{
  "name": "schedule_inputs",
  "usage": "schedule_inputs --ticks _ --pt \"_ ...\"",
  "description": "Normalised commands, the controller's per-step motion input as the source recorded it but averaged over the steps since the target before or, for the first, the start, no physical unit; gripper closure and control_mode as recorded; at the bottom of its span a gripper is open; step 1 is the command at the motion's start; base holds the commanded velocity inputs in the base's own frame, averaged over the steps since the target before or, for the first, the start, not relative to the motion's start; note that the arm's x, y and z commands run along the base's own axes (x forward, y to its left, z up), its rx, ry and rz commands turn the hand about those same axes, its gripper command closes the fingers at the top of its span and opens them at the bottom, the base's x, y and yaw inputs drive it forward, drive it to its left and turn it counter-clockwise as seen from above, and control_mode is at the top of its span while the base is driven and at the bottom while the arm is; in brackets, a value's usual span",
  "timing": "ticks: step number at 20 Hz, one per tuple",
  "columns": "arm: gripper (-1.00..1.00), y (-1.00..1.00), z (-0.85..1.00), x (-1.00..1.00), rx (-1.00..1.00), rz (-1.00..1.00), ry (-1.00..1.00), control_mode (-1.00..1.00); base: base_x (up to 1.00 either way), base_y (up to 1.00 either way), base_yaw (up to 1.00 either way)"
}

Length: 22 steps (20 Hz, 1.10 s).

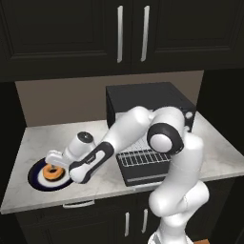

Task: Pick up the bagel from the plate, place it on the toaster oven rack, close the door, and set the timer.

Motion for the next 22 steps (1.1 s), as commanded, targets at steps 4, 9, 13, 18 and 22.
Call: schedule_inputs --ticks 4,9,13,18,22 --pt "-1.0 0.16 -0.04 0.06 0.0 -0.03 0.0 -1.0 0.0 0.0 0.0" --pt "-1.0 0.2 -0.12 0.0 0.0 -0.03 0.0 -1.0 0.0 0.0 0.0" --pt "-1.0 0.16 -0.12 0.02 0.0 -0.03 0.0 -1.0 0.0 0.0 0.0" --pt "-1.0 0.12 -0.08 0.0 0.0 -0.04 0.0 -1.0 0.0 0.0 0.0" --pt "1.0 0.17 -0.14 0.0 0.0 -0.05 0.0 -1.0 0.0 0.0 0.0"
